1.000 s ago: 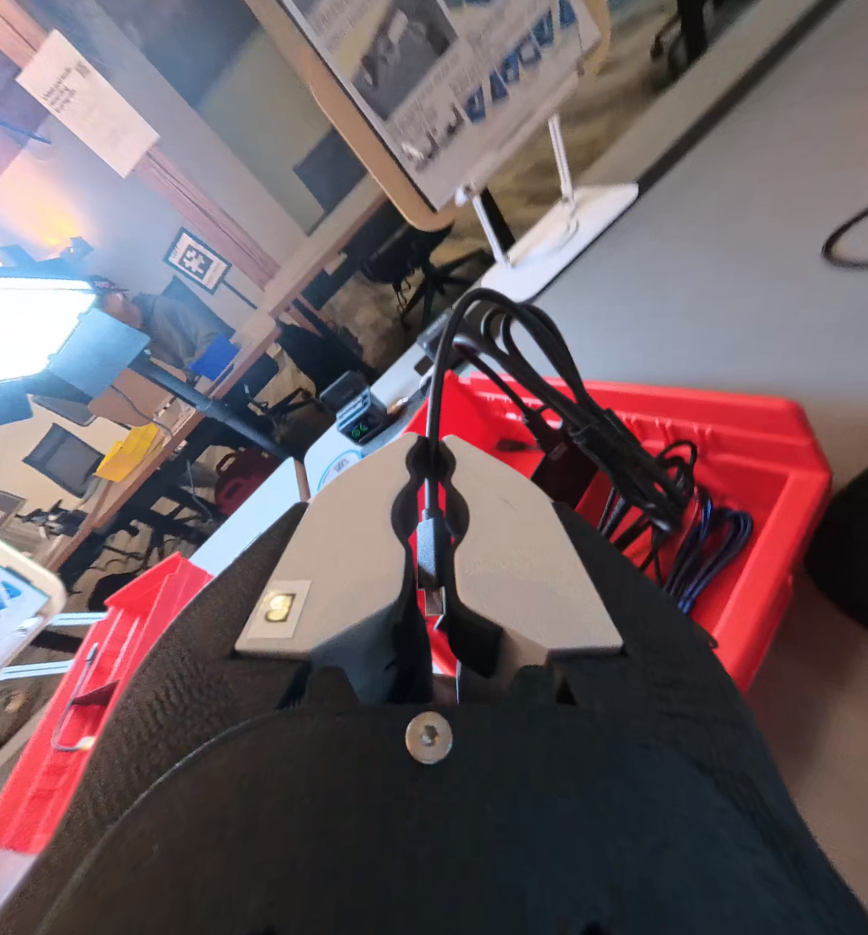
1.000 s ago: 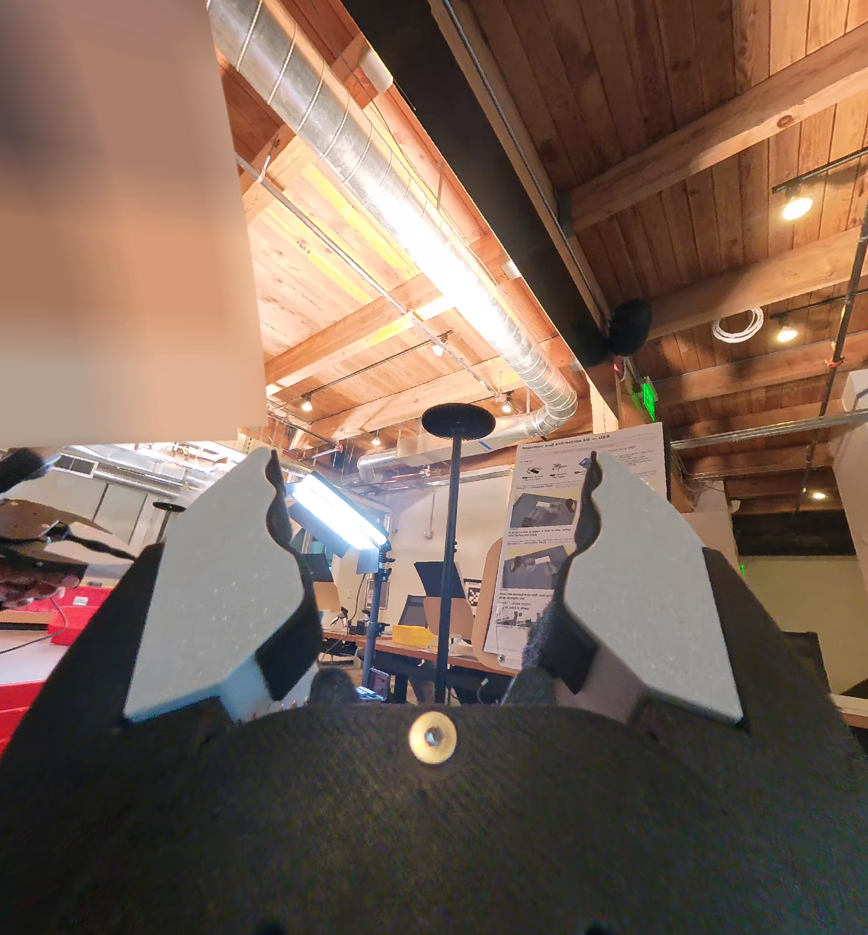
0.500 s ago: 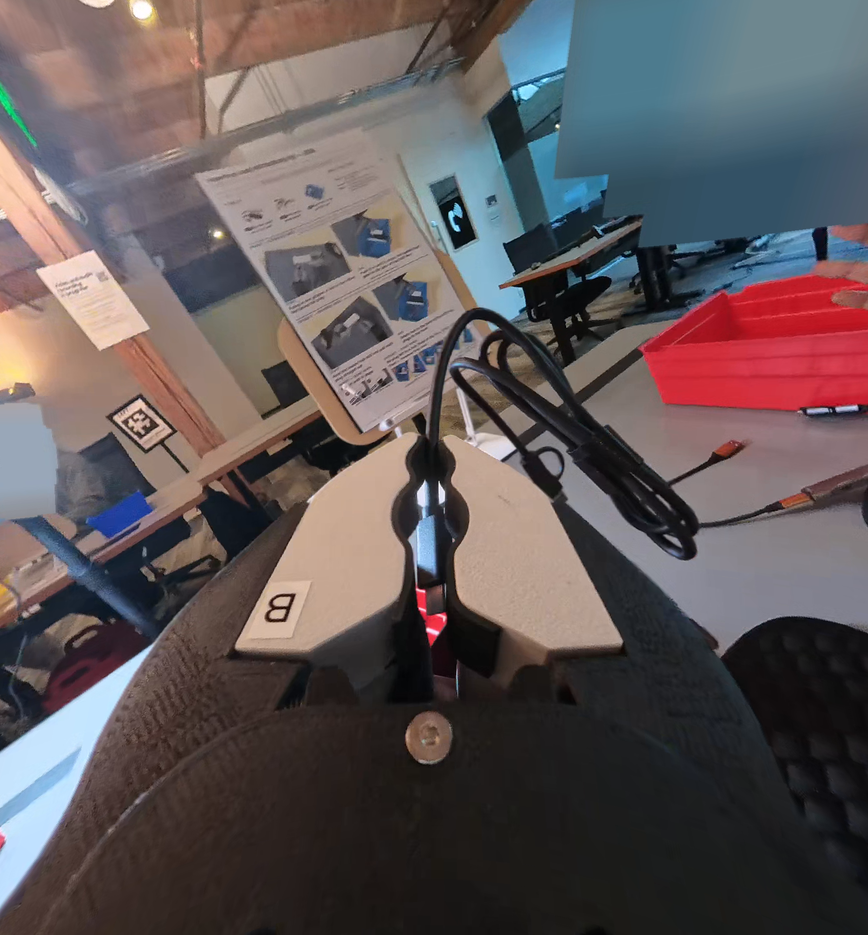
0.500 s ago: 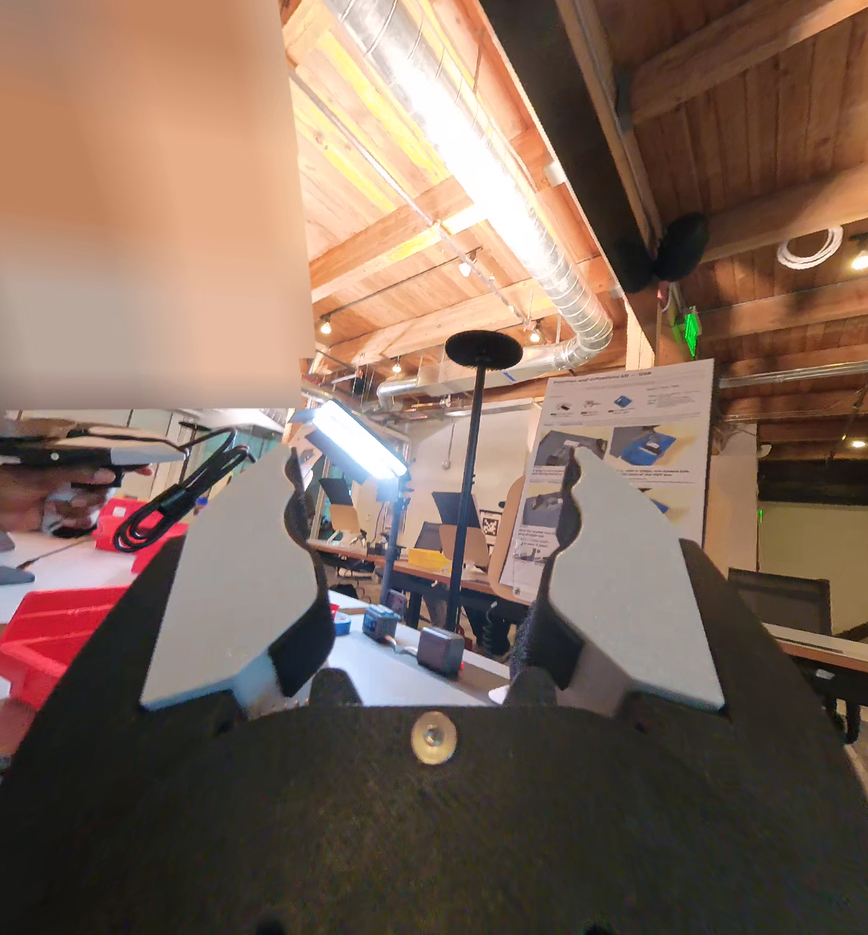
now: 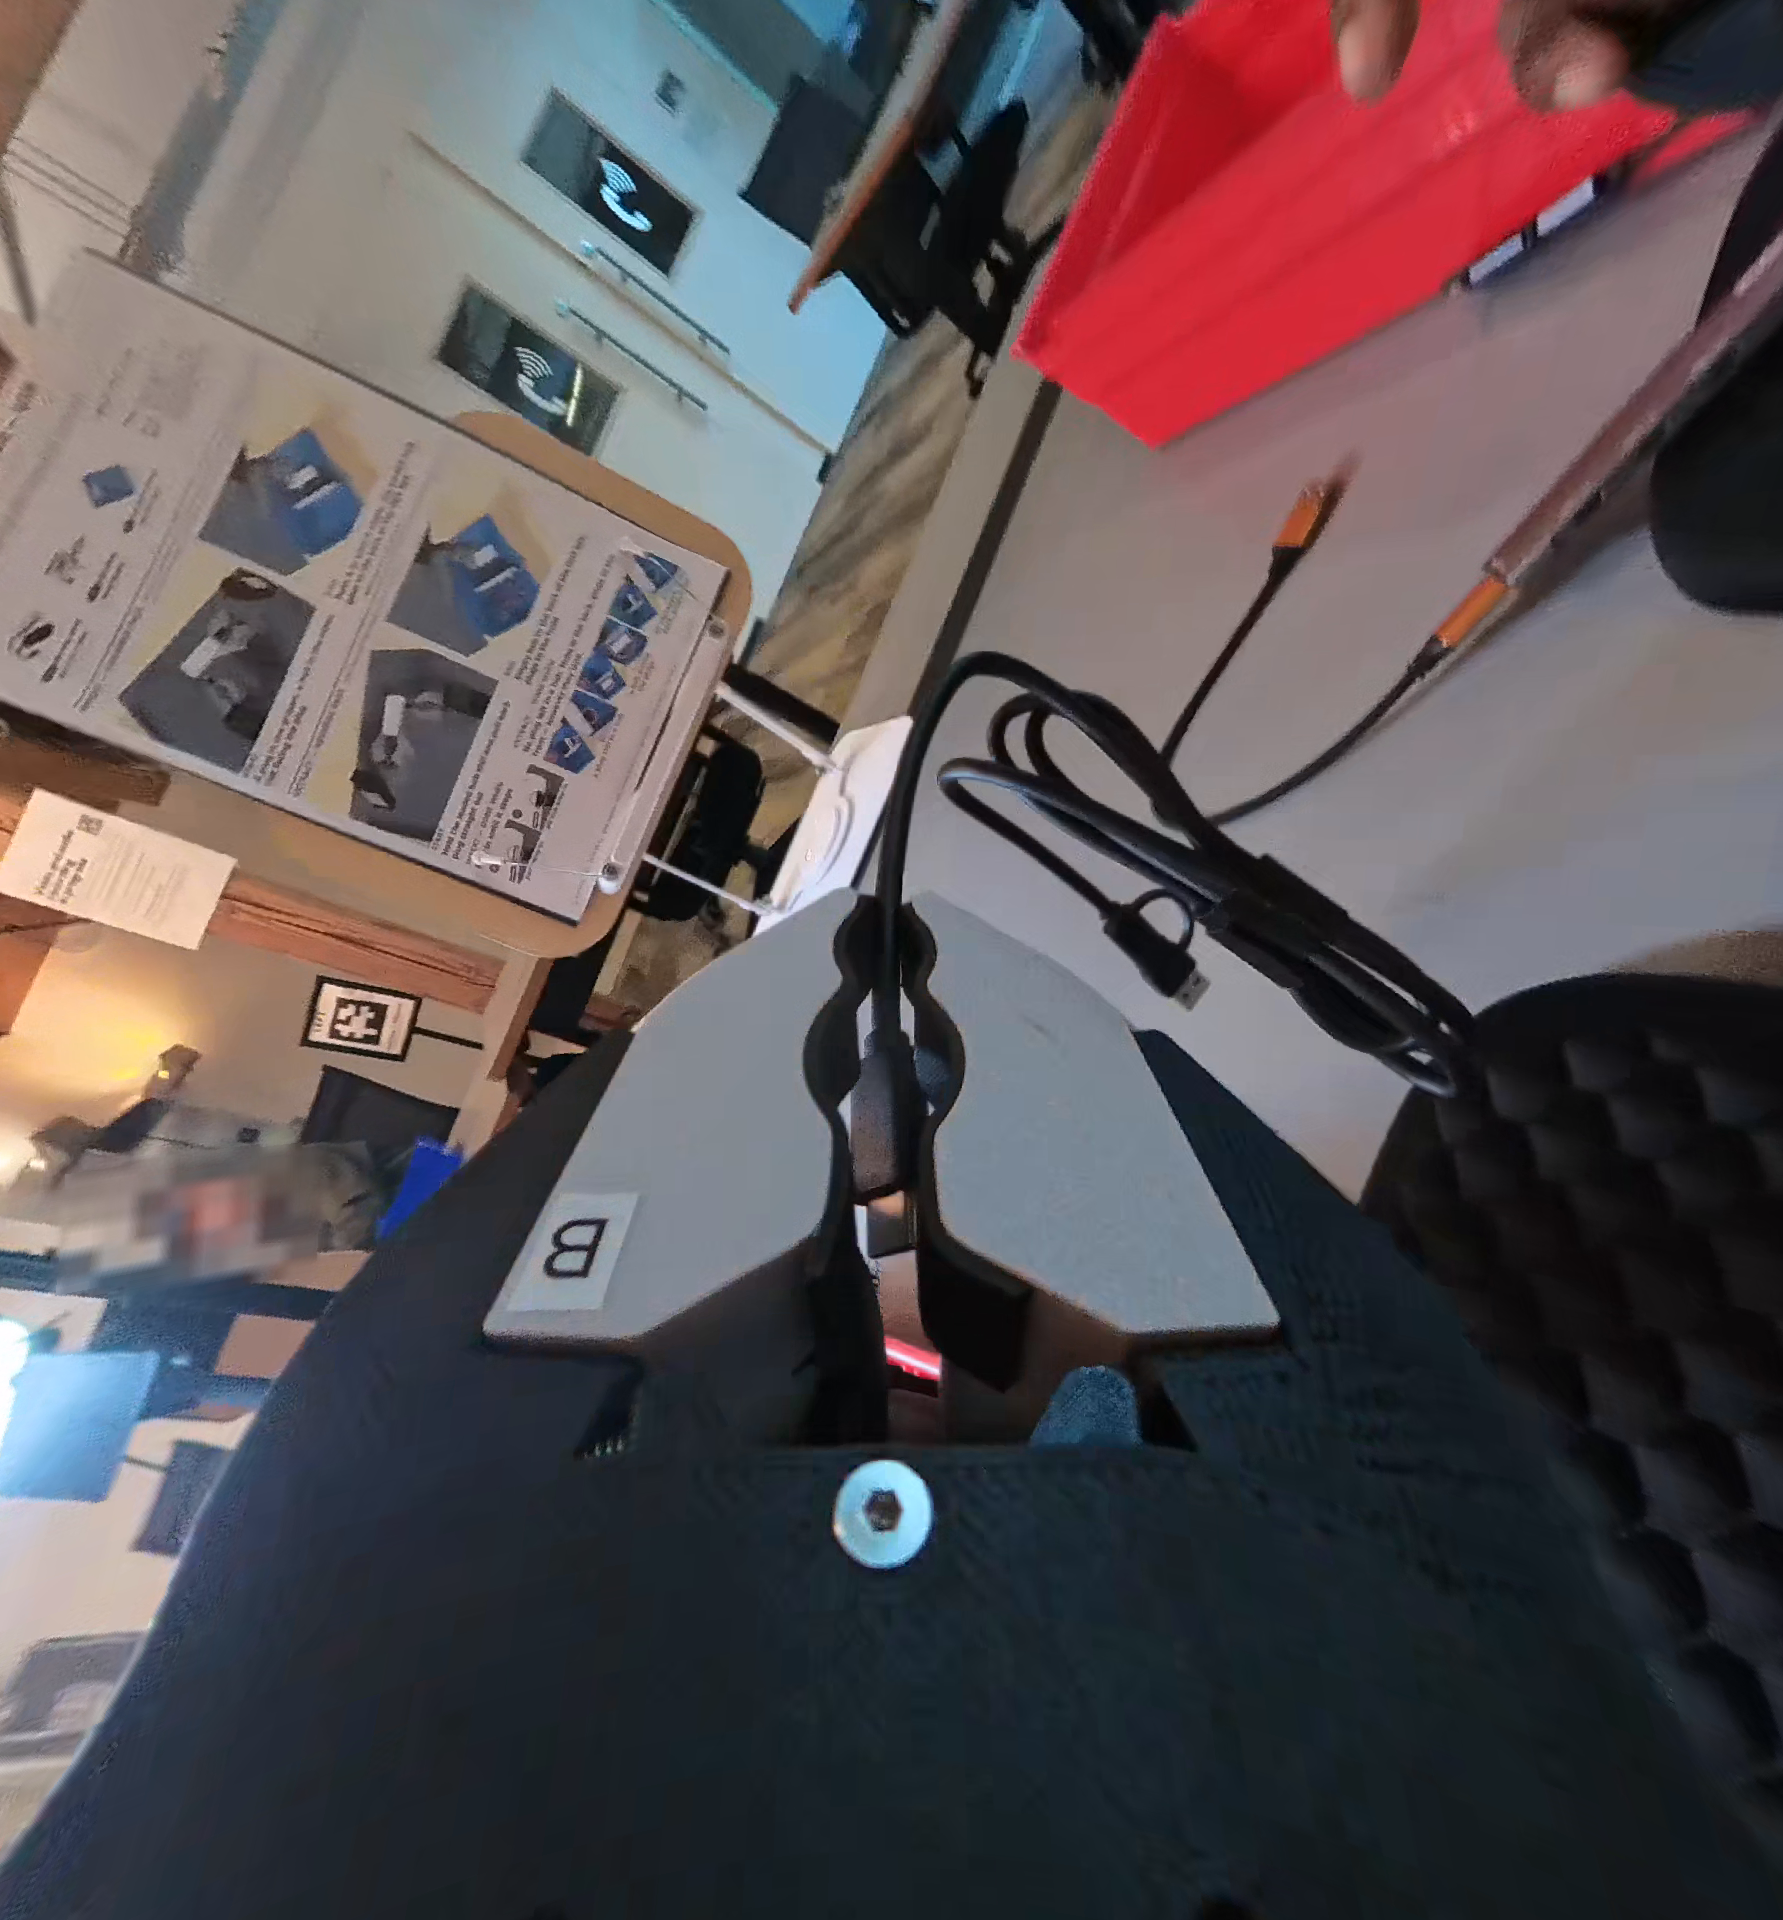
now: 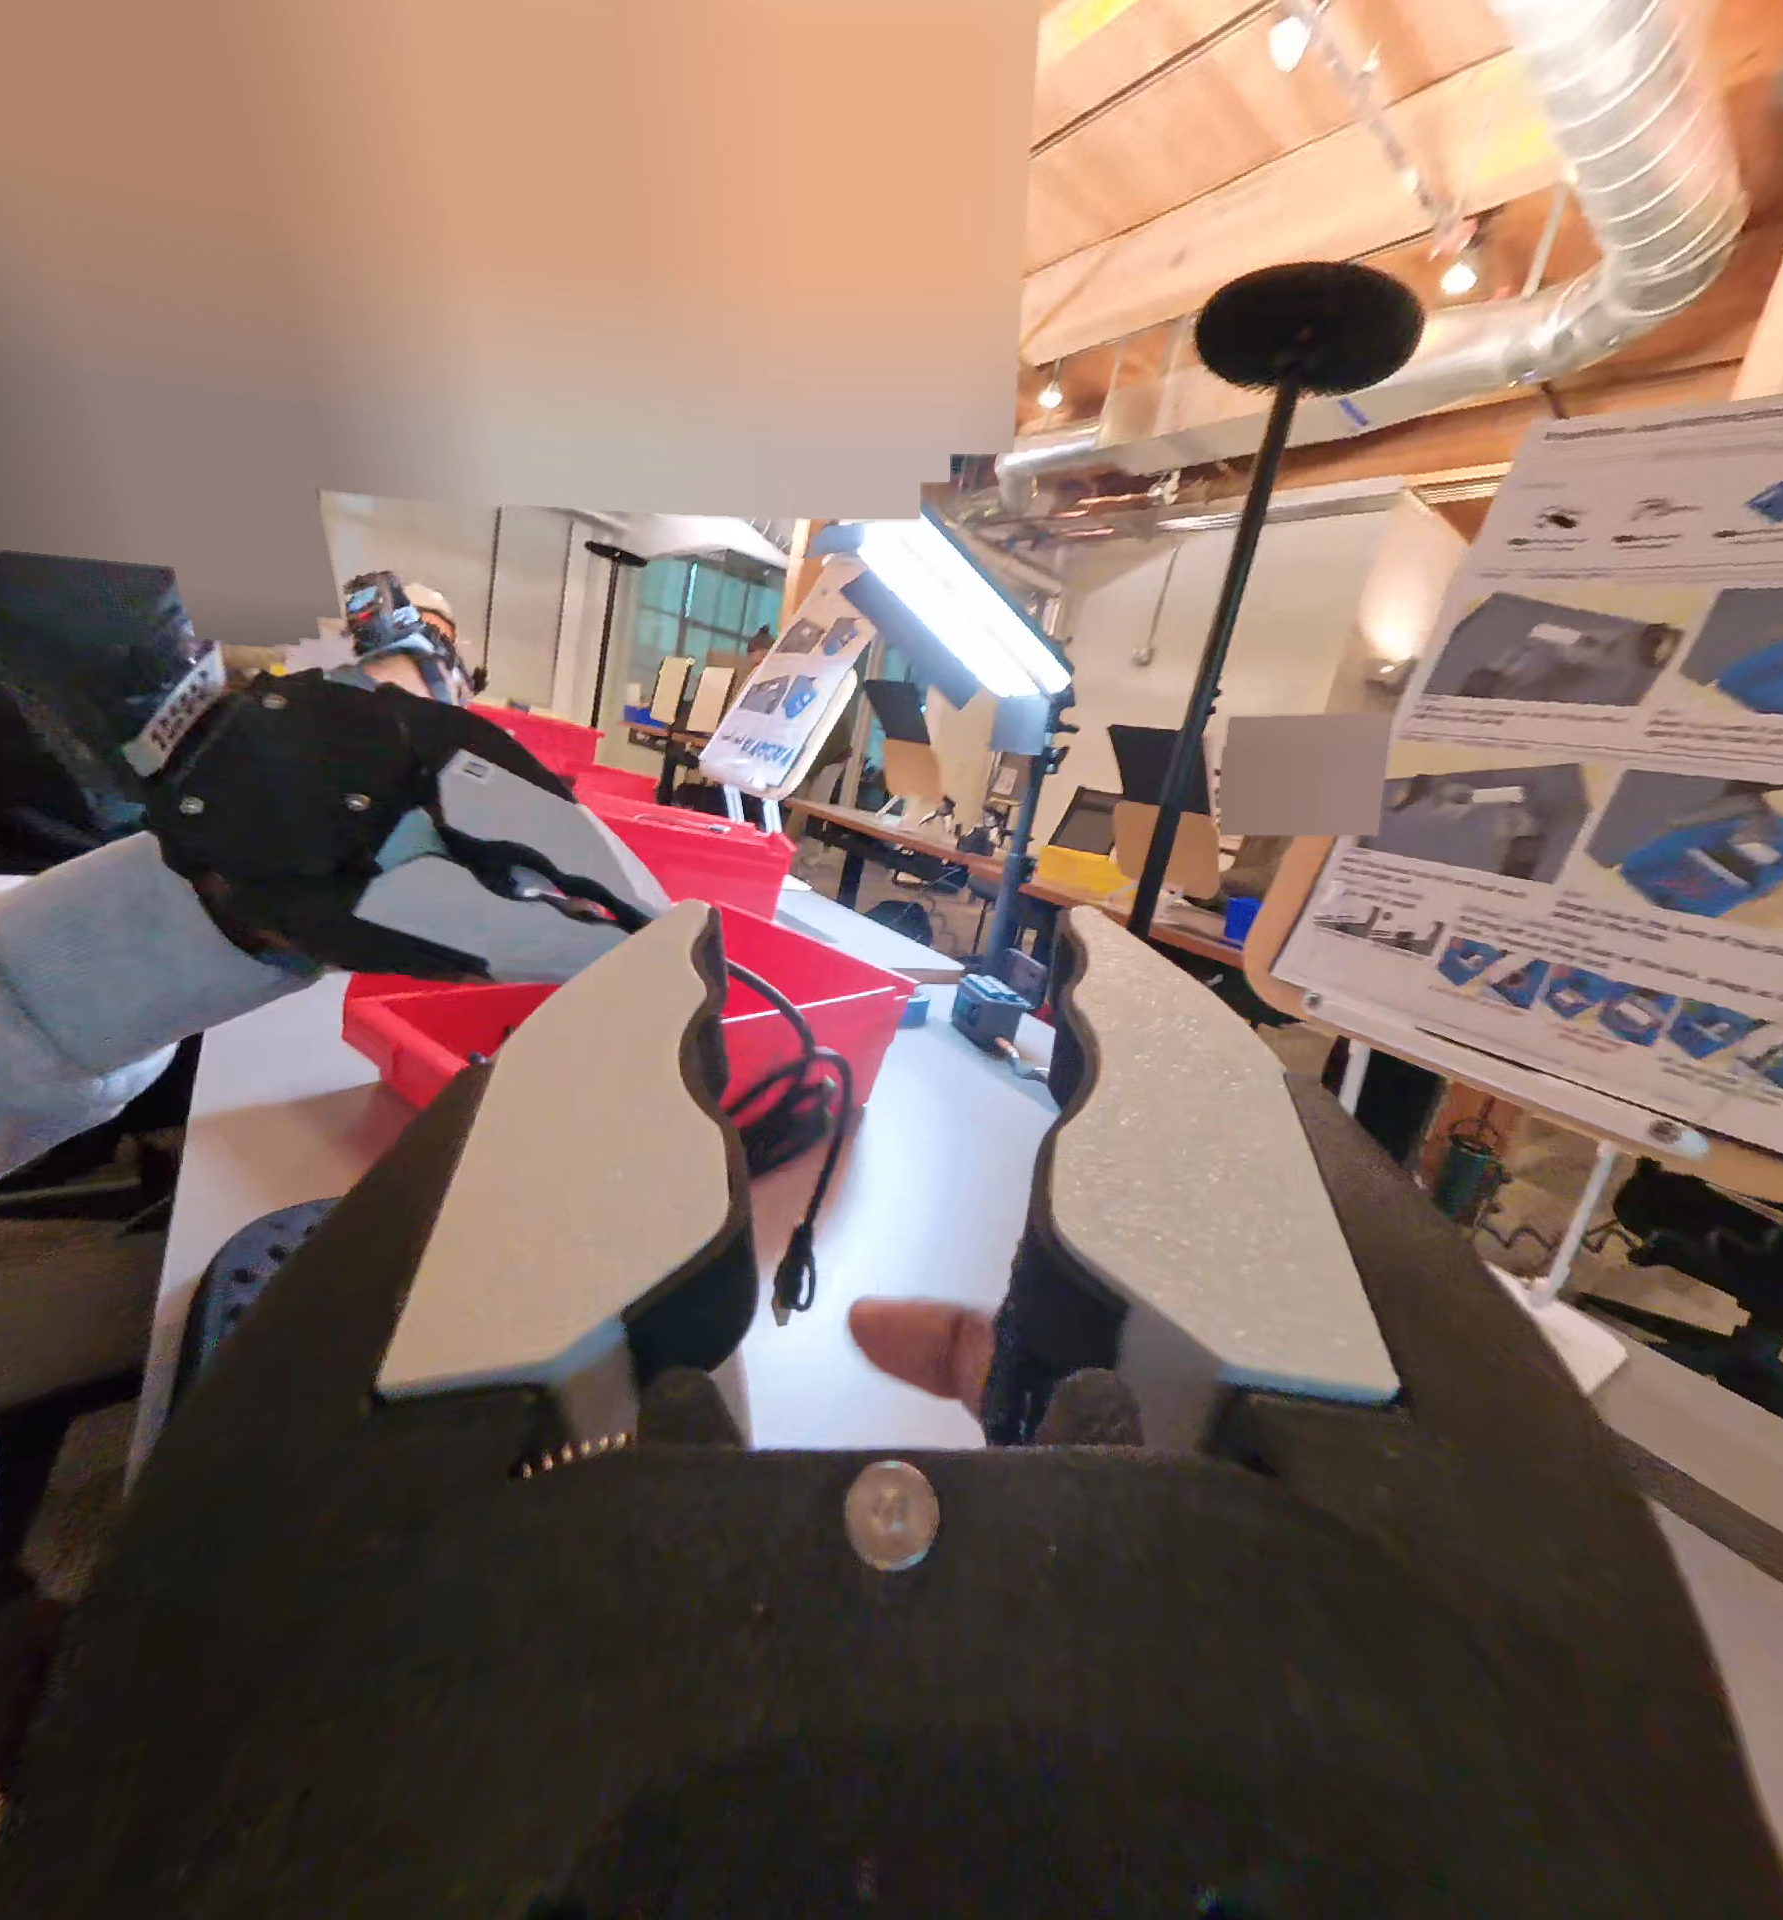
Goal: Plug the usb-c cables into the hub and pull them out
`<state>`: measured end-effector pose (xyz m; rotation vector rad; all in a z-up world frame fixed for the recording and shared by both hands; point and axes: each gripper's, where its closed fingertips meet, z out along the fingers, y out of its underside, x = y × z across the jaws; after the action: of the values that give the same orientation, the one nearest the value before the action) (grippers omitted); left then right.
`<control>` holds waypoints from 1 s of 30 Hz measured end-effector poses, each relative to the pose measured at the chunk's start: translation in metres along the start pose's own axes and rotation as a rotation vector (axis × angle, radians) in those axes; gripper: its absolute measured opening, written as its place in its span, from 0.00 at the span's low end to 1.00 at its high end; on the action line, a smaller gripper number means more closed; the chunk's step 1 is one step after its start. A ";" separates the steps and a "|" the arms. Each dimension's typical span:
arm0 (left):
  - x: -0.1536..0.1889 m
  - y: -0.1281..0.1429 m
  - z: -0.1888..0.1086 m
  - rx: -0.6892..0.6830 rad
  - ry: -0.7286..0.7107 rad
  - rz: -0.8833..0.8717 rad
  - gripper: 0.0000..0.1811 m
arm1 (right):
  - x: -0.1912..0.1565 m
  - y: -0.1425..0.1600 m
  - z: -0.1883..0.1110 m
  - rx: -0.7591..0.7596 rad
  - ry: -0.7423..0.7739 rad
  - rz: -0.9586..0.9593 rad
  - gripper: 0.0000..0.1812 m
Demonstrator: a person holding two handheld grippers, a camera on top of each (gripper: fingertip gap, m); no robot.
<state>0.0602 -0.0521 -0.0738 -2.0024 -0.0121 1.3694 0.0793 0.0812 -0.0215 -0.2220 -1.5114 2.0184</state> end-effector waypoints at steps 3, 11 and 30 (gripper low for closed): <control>0.013 -0.001 0.011 -0.038 0.014 0.087 0.02 | -0.022 0.006 0.018 -0.060 -0.078 -0.036 0.27; 0.036 -0.023 0.015 0.062 0.126 0.055 0.03 | -0.052 0.079 0.050 -0.416 -0.218 -0.319 0.14; -0.005 -0.081 -0.008 0.760 0.080 -0.969 0.11 | -0.058 0.048 0.054 -0.083 -0.182 -0.087 0.02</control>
<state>0.0941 0.0025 -0.0234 -1.1224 -0.3288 0.5249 0.0830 -0.0027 -0.0598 -0.0049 -1.6884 1.9530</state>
